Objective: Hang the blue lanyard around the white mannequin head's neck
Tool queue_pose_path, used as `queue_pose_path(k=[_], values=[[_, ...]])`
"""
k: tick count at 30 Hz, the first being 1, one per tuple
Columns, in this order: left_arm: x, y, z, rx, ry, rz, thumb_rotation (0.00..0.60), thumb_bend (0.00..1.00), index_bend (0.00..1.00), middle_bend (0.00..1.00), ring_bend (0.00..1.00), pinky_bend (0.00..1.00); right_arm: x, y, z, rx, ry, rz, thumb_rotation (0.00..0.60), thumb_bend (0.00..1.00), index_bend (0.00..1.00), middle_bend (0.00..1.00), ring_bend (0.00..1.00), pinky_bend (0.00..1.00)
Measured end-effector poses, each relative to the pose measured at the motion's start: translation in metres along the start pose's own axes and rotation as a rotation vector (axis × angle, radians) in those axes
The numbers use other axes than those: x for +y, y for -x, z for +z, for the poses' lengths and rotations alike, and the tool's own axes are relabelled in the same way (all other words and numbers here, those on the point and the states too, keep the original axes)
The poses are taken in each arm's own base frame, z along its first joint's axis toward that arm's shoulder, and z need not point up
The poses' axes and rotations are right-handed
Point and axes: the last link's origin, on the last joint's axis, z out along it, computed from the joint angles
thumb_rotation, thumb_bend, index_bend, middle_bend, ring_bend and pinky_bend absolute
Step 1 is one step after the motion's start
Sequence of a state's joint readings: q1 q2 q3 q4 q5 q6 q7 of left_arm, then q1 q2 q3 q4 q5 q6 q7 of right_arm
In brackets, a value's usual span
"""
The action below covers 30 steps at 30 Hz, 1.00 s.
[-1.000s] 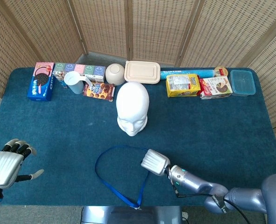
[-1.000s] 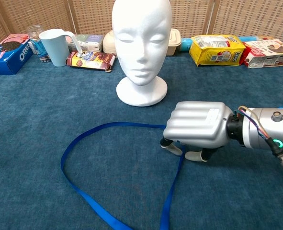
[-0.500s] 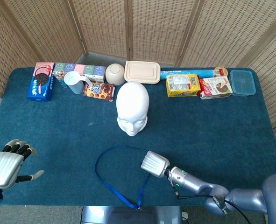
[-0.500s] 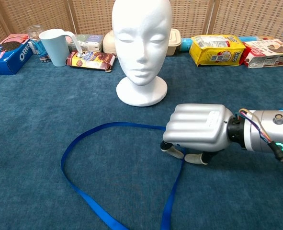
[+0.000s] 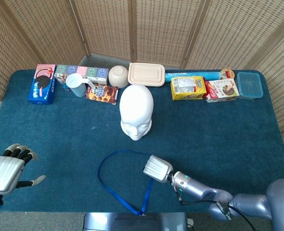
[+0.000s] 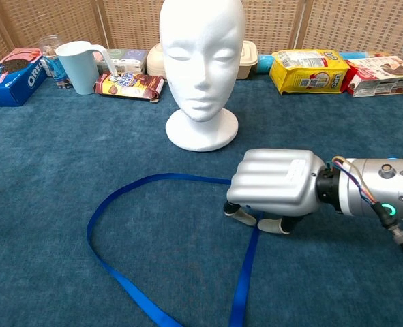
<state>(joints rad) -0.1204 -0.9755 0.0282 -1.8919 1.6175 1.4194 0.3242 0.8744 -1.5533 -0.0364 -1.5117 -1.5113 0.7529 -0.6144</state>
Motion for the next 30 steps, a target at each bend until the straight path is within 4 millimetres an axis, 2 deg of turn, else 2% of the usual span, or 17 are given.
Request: queue_pose_path(k=[12, 20, 24, 27, 30], values=[[0.001, 0.002, 0.003, -0.004, 0.014, 0.013, 0.354, 0.09, 0.42, 0.39, 0.26, 0.19, 0.002, -0.001, -0.003, 0.016, 0.017, 0.034, 0.6, 0.45, 0.64, 0.94, 1.0, 1.0], [0.007, 0.003, 0.011, 0.006, 0.068, 0.052, 0.353, 0.09, 0.42, 0.39, 0.27, 0.2, 0.006, -0.01, -0.009, 0.05, 0.036, 0.063, 0.6, 0.46, 0.65, 0.94, 1.0, 1.0], [0.015, 0.004, 0.019, 0.012, 0.135, 0.088, 0.358, 0.1, 0.42, 0.42, 0.36, 0.24, 0.008, -0.012, -0.013, 0.063, 0.048, 0.085, 0.6, 0.46, 0.65, 0.94, 1.0, 1.0], [0.023, 0.005, 0.026, 0.02, 0.197, 0.115, 0.36, 0.12, 0.42, 0.5, 0.45, 0.32, 0.009, -0.012, -0.014, 0.063, 0.055, 0.091, 0.6, 0.46, 0.66, 0.94, 1.0, 1.0], [0.03, 0.006, 0.033, 0.028, 0.257, 0.137, 0.392, 0.13, 0.42, 0.61, 0.56, 0.42, 0.01, -0.011, -0.015, 0.064, 0.061, 0.095, 0.6, 0.46, 0.66, 0.94, 1.0, 1.0]])
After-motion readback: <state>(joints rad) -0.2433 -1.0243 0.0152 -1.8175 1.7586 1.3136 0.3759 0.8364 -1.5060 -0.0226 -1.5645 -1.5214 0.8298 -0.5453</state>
